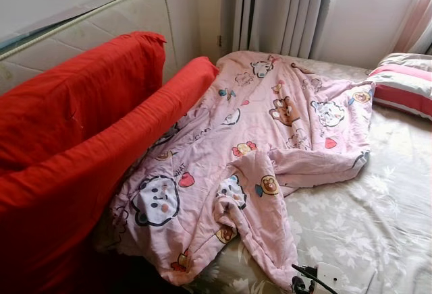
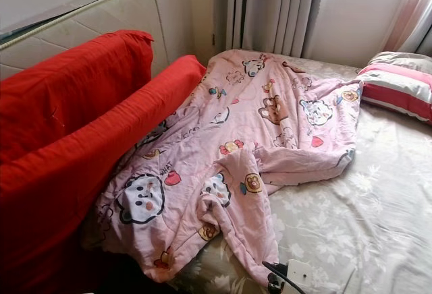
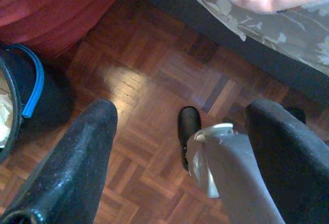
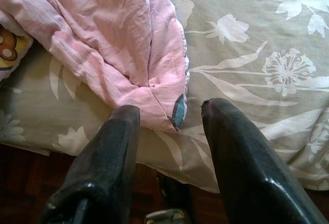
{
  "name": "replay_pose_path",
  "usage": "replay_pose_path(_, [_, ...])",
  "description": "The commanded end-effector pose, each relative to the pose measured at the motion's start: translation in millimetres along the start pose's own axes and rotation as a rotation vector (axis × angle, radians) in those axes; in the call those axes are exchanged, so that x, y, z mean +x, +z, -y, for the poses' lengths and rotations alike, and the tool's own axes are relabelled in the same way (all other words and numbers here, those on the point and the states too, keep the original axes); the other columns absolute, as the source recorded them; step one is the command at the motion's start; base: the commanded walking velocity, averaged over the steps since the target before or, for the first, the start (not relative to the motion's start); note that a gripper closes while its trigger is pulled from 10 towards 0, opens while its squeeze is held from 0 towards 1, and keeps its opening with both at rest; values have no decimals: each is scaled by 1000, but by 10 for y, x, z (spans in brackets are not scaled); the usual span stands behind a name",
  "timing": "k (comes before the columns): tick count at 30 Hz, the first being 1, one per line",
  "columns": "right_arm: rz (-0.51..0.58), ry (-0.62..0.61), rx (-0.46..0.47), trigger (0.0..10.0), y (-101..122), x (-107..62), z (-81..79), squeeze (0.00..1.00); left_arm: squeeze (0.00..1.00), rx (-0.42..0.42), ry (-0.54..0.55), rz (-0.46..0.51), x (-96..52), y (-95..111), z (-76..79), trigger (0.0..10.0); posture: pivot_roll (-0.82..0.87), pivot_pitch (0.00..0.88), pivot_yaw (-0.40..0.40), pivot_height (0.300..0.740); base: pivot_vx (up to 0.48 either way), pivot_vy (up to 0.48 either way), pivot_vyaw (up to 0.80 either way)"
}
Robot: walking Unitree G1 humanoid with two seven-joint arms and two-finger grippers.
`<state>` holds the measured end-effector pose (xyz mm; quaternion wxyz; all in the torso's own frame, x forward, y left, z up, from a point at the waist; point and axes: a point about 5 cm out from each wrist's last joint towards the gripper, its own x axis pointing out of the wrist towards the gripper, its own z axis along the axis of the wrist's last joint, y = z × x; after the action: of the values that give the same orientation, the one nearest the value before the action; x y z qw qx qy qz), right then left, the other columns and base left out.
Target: Clean up the room
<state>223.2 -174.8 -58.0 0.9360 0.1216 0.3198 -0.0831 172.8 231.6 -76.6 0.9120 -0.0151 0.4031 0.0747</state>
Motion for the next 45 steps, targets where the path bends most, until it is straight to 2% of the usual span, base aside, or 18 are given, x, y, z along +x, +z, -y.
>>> replay_pose_path(1, [-19, -7, 11, 10000, -62, -21, 14, 0, 0, -5, 9, -18, -24, -59, -52, 10000, 49, 154, 31, 740, 0, 0, -744])
replay_pose_path(11, [-9, 3, -2, 10000, -50, -19, -2, 0, 0, -4, 2, -17, -28, -89, 10, 10000, 48, 155, 31, 740, 0, 0, 0])
replay_pose_path(18, [-6, 9, -6, 10000, -37, -13, -16, 0, 0, 0, -20, 10, 51, 67, 262, 10000, 47, 155, 31, 740, 0, 0, 0])
replay_pose_path(26, [-13, 6, -1, 10000, -43, -13, -7, 0, 0, 4, -31, 30, 102, 210, 413, 10000, 47, 155, 31, 740, 62, 0, 0])
replay_pose_path(31, [-21, 3, 2, 10000, -54, -16, 8, 0, 0, 5, -24, 24, 90, 176, 353, 10000, 47, 155, 31, 740, 265, 0, 0])
replay_pose_path(45, [-14, 6, -3, 10000, -41, -14, 7, 0, 0, 9, -12, 25, 86, 168, 326, 10000, 50, 164, 32, 740, 205, 0, 0])
